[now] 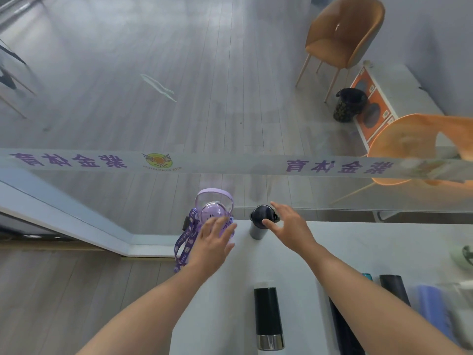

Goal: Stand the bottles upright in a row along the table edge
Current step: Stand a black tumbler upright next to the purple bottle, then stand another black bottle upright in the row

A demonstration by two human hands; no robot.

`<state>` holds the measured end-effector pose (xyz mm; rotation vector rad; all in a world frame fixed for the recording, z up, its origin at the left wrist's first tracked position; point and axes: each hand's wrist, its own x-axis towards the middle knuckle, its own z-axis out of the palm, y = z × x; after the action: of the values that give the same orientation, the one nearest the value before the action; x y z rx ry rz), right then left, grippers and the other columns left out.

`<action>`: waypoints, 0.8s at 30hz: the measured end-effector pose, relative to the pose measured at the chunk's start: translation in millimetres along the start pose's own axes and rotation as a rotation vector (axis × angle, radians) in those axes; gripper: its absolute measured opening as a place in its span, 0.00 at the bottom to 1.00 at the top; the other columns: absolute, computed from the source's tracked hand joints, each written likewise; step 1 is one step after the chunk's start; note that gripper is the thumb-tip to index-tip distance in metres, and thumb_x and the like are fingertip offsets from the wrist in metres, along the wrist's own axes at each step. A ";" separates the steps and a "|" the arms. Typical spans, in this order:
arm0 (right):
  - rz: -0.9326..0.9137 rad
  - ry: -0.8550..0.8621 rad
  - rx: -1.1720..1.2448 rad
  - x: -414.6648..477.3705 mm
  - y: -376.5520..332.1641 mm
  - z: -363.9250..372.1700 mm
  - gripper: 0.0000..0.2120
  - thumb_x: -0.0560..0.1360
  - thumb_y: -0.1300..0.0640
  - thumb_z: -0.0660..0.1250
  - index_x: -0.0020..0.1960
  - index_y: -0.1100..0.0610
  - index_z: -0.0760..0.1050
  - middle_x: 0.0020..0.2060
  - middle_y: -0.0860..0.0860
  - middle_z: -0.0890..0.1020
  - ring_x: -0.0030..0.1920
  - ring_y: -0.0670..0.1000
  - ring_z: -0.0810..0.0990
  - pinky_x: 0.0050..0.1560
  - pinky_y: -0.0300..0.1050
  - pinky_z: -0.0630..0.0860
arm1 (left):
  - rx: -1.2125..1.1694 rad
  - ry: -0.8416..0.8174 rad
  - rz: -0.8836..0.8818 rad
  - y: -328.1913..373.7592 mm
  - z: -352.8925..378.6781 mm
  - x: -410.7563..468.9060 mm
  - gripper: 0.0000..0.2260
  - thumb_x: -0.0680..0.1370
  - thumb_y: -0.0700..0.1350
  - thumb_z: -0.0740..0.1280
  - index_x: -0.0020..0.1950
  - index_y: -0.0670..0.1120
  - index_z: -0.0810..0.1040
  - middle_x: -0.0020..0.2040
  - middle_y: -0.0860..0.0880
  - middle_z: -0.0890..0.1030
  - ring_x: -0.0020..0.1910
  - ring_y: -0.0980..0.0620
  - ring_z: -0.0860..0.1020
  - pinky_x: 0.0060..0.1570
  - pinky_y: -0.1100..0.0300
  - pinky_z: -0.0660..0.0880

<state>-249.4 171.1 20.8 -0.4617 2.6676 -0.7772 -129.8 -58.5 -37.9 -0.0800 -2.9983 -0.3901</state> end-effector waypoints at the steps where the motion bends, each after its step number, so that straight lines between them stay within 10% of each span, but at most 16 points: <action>1: 0.008 0.062 0.020 -10.1 4.7 1.1 0.27 0.77 0.43 0.67 0.73 0.52 0.70 0.68 0.49 0.76 0.67 0.52 0.74 0.67 0.52 0.71 | -0.034 -0.015 0.038 5.0 4.7 -8.6 0.23 0.74 0.52 0.72 0.67 0.50 0.73 0.66 0.46 0.73 0.64 0.40 0.70 0.61 0.44 0.73; 5: 0.099 0.157 -0.026 -64.0 34.2 22.0 0.15 0.81 0.51 0.63 0.62 0.58 0.80 0.58 0.53 0.84 0.58 0.54 0.80 0.61 0.49 0.75 | -0.142 -0.165 0.157 22.0 20.8 -47.6 0.15 0.78 0.53 0.64 0.63 0.50 0.73 0.60 0.50 0.76 0.60 0.46 0.72 0.59 0.50 0.75; 10: 0.322 -0.119 0.014 -137.3 58.4 64.3 0.15 0.82 0.52 0.57 0.48 0.58 0.79 0.42 0.51 0.82 0.44 0.54 0.79 0.44 0.47 0.75 | -0.255 -0.338 0.173 39.8 44.0 -86.5 0.14 0.79 0.52 0.63 0.62 0.50 0.74 0.60 0.50 0.77 0.60 0.47 0.73 0.59 0.51 0.74; 13: 0.482 -0.294 0.143 -172.6 62.5 92.2 0.17 0.82 0.54 0.54 0.64 0.55 0.77 0.59 0.52 0.82 0.56 0.54 0.80 0.60 0.47 0.77 | -0.380 -0.546 -0.018 60.5 51.4 -112.4 0.15 0.80 0.51 0.64 0.66 0.50 0.73 0.63 0.50 0.75 0.63 0.49 0.72 0.63 0.55 0.70; 18: 0.709 -0.511 0.352 -212.6 60.5 130.0 0.31 0.77 0.39 0.59 0.78 0.46 0.58 0.66 0.53 0.77 0.56 0.52 0.78 0.58 0.46 0.74 | -0.574 -0.889 -0.241 90.8 69.2 -151.8 0.20 0.76 0.54 0.68 0.64 0.48 0.68 0.59 0.49 0.77 0.51 0.51 0.77 0.51 0.57 0.73; 24: 0.709 -0.446 0.564 -213.4 64.5 126.1 0.32 0.77 0.40 0.63 0.77 0.41 0.55 0.64 0.50 0.75 0.55 0.52 0.79 0.60 0.51 0.77 | -0.729 -0.788 -0.396 111.9 70.4 -150.9 0.20 0.74 0.52 0.71 0.59 0.53 0.65 0.53 0.52 0.79 0.51 0.54 0.80 0.55 0.53 0.77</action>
<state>-22.9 248.4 -70.4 0.3937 1.8683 -0.9803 19.7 62.0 -95.9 0.3922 -3.3626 -1.8622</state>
